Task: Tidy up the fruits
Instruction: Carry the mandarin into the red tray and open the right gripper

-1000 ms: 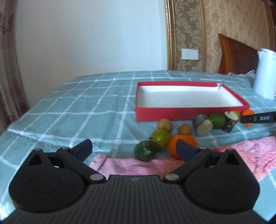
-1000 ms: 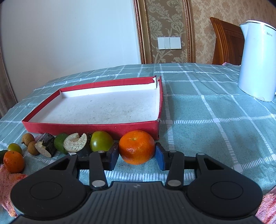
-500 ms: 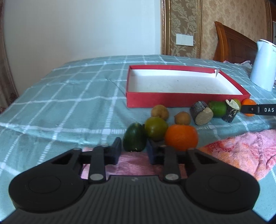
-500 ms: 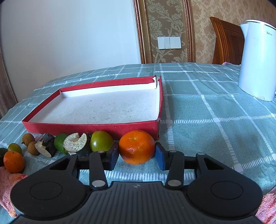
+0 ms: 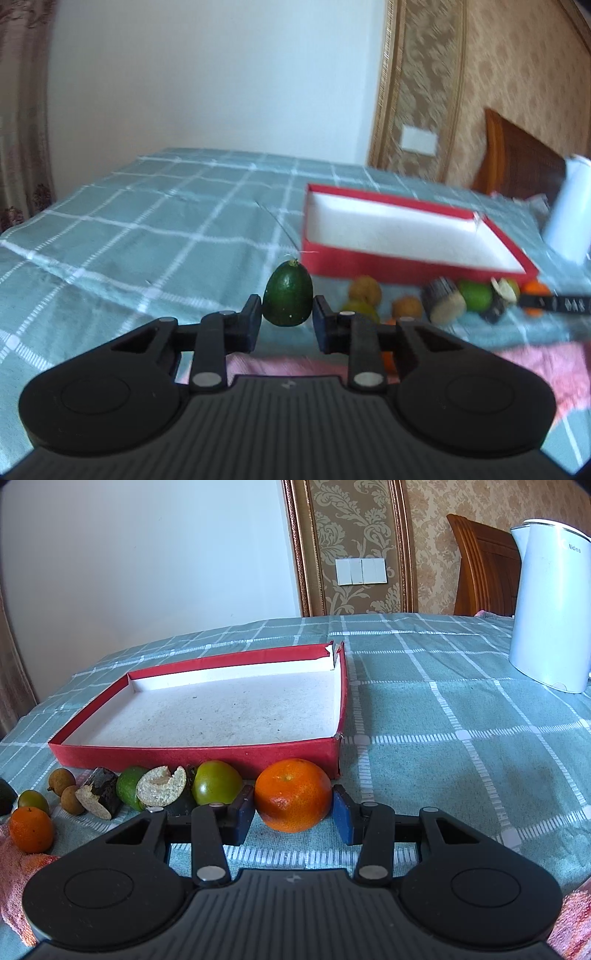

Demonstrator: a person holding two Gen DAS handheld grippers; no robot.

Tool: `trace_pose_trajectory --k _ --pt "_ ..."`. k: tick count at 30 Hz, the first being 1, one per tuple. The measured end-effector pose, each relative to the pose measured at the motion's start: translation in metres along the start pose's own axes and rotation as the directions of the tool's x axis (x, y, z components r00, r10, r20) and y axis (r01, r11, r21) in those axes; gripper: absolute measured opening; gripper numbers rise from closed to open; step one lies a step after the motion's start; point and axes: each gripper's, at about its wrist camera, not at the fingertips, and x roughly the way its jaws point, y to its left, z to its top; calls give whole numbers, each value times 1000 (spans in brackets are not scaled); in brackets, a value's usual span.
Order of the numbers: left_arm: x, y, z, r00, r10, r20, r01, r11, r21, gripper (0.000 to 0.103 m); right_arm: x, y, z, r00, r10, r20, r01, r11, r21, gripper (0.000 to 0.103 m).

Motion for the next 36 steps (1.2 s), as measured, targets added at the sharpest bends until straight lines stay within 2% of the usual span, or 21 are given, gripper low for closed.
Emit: trace_pose_trajectory --k 5,10,16,20,24,29,36 --pt "15 11 3 1000 18 7 -17 998 -66 27 -5 -3 -2 1000 5 3 -5 1000 12 44" --pt "23 19 -2 1000 16 9 -15 996 -91 27 -17 -6 2 1000 5 26 -6 1000 13 44" --pt "25 27 -5 1000 -13 7 14 993 -121 27 -26 2 30 994 -17 105 20 999 -32 44" --pt "26 26 -5 1000 -18 -1 18 994 -108 27 -4 12 51 990 -39 135 49 996 -74 44" --pt "26 22 -6 1000 -14 -2 14 996 -88 27 35 16 69 995 -41 88 48 996 -80 44" --pt "28 22 -6 1000 -18 -10 17 996 -91 27 72 22 76 996 -85 35 88 989 -117 44" --pt "30 21 -5 1000 -15 -22 13 996 -87 27 96 20 72 995 -100 -32 95 987 -133 44"
